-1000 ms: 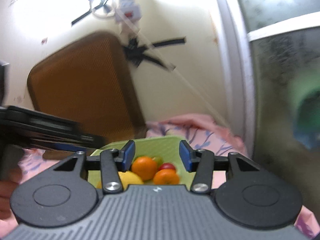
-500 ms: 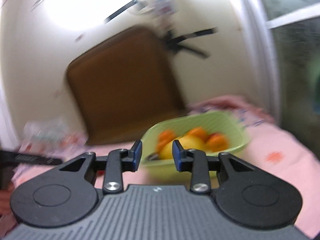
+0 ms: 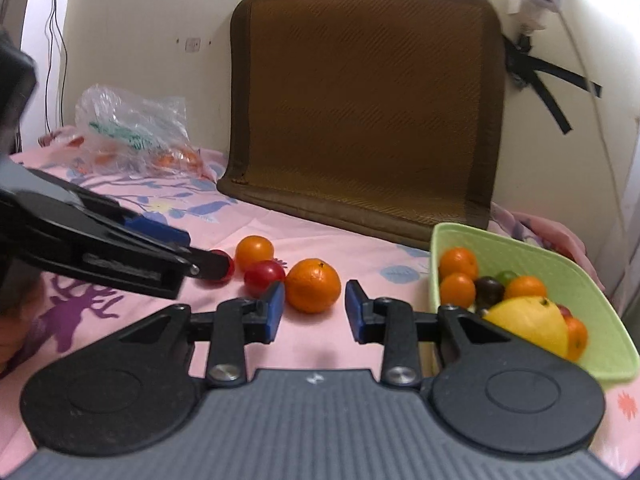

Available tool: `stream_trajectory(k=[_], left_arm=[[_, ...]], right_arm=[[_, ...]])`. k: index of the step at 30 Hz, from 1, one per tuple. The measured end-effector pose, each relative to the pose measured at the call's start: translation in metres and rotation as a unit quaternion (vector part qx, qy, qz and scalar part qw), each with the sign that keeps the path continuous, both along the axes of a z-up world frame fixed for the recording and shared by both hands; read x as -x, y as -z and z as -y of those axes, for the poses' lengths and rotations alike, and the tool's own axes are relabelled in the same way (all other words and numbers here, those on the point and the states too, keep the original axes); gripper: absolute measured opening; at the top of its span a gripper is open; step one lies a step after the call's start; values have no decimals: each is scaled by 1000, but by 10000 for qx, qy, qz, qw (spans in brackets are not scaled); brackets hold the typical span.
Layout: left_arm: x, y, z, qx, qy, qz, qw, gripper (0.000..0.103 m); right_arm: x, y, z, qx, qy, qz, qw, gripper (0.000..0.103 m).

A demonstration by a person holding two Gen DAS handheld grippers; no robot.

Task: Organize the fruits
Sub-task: 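Move both tools back toward the red tomatoes and tangerine, then grasp a red tomato with the left tool while the right tool grasps a tangerine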

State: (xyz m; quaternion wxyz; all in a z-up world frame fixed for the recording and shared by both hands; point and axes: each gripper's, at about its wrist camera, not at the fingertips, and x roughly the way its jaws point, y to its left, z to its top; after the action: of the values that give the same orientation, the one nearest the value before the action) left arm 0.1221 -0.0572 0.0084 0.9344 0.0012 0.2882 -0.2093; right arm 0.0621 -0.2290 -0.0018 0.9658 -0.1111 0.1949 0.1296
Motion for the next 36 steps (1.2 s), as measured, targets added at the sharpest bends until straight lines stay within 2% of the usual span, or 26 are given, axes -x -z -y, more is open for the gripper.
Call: stream_trajectory(k=[7,10,12,13,15,19,21,22,25,27,30,33,36], left_arm=[[-11,3,-5,-30,53,-87,9999,47],[-12,5,1,-156,192,-123,9996,47],[-16,8,8,-338,229,-229,9989,36],[-19,10,10,-384,259,-330,9984,36],[-18,10,13,-402,278,-291,9984,28],[-16,7,13,-474,90,-118,9988,28],[-18,6,15,-515,59,-103,9986,28],[-18,5,16,-563,37,-67,9984,28],[-16,4,19,-672,-80,53,9977,32],[-13,2,16,-569,-149,32,9983,33],[0,-5,14,-327,109,228,9991,34],[13,-10,22,-494,497,537,9961,34],[18,-8,38,-797,846,670,9910,34]], right_arm=[[-20,5,-11,383,-137,-208,9990,37],[-19,3,-10,341,-103,-135,9993,38],[-15,2,-10,360,-184,-35,9992,38],[-14,3,-12,476,-174,-1,9987,38],[-17,4,-12,589,-132,-4,9982,42],[-27,4,-8,347,-115,-199,9991,50],[-29,3,-7,283,-126,-224,9993,48],[-30,3,-7,266,-154,-271,9992,38],[-26,2,-7,185,-155,-369,9990,38],[-16,1,-7,128,-178,-392,9990,37],[7,-2,-5,-66,-328,-328,9989,37],[28,-2,-2,-12,-409,-244,9989,37],[40,1,6,-150,-451,-271,9985,34]])
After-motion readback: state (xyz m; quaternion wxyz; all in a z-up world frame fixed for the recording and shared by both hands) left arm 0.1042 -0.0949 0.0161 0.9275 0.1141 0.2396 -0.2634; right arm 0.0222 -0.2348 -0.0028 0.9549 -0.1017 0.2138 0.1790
